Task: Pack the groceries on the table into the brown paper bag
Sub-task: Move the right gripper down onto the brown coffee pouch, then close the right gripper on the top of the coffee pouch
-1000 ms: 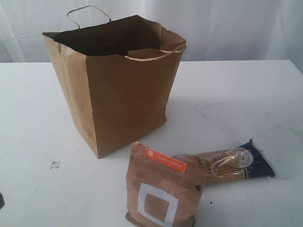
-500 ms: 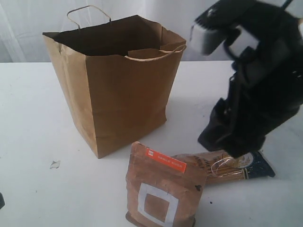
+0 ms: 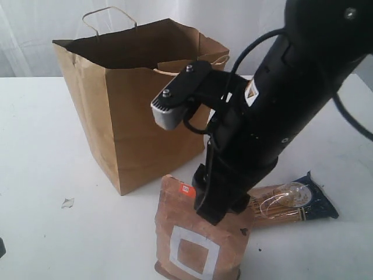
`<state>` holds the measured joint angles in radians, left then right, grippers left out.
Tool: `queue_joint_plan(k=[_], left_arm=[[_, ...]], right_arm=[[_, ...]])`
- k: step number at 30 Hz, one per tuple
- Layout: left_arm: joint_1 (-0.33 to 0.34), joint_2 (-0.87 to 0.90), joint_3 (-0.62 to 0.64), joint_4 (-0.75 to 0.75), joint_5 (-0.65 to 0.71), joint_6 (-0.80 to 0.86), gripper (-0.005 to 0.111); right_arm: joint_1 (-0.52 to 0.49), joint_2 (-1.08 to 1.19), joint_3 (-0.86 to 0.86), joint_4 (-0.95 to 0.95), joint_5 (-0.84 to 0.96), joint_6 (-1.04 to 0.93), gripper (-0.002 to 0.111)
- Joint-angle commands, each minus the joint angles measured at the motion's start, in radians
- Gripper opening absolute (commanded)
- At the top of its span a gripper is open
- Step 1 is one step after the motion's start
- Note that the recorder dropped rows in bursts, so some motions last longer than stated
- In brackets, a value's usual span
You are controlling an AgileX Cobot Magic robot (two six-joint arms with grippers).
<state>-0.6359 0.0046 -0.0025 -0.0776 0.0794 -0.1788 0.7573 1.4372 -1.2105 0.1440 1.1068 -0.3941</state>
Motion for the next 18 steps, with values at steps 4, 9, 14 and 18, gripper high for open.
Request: queue_joint_plan(k=[4, 9, 14, 18], left_arm=[[-0.005, -0.005, 0.002, -0.007, -0.004, 0.001, 0.0], [-0.005, -0.005, 0.002, -0.007, -0.004, 0.001, 0.0], [-0.005, -0.005, 0.002, -0.007, -0.004, 0.001, 0.0], [-0.005, -0.005, 0.002, -0.007, -0.004, 0.001, 0.0]], right_arm=[[0.022, 0.085, 0.007, 0.01, -0.028, -0.021, 0.063], [0.022, 0.111, 0.014, 0.022, -0.025, -0.021, 0.035], [0.022, 0.099, 0.014, 0.049, -0.037, -0.021, 0.0], [0.034, 0.061, 0.014, 0.049, -0.038, -0.021, 0.0]])
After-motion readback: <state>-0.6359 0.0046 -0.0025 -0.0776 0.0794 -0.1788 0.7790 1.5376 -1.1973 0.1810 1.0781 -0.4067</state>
